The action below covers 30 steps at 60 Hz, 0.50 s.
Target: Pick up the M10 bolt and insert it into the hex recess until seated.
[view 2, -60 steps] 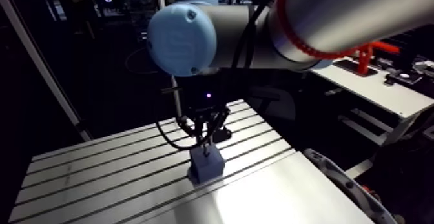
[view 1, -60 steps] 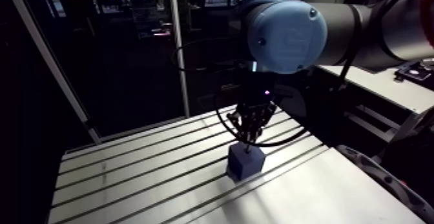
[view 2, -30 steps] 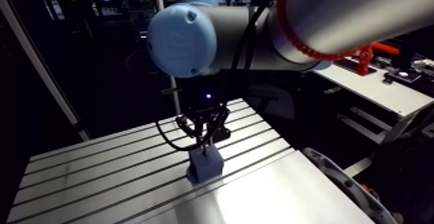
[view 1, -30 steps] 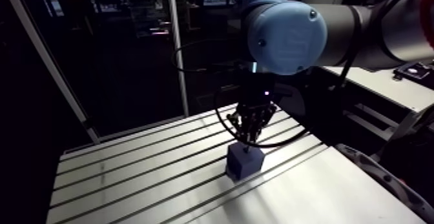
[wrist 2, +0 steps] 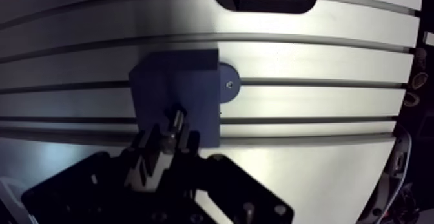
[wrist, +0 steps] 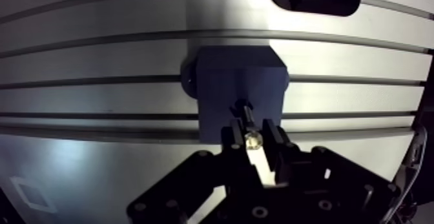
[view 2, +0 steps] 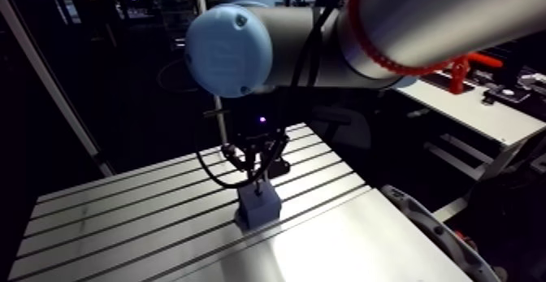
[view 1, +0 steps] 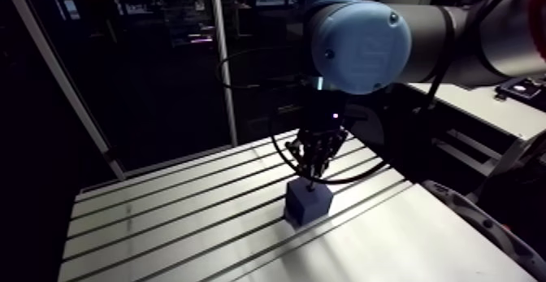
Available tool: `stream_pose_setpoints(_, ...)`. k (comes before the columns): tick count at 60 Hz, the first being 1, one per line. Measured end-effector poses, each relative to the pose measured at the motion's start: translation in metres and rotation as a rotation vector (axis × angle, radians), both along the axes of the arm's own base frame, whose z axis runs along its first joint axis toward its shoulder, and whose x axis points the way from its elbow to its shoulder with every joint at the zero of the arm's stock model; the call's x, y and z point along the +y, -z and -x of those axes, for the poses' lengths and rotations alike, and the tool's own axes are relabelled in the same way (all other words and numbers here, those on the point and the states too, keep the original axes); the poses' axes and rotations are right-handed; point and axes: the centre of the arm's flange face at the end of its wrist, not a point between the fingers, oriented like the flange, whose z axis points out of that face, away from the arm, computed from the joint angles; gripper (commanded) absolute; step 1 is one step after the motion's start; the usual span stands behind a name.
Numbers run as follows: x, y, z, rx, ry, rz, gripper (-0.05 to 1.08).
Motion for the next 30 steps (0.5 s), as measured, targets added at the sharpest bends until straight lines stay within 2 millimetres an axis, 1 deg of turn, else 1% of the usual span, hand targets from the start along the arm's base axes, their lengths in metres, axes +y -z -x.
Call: stream_pose_setpoints(30,0.0008,0.0048,0.0031,-0.008,0.0,0.004,1.04)
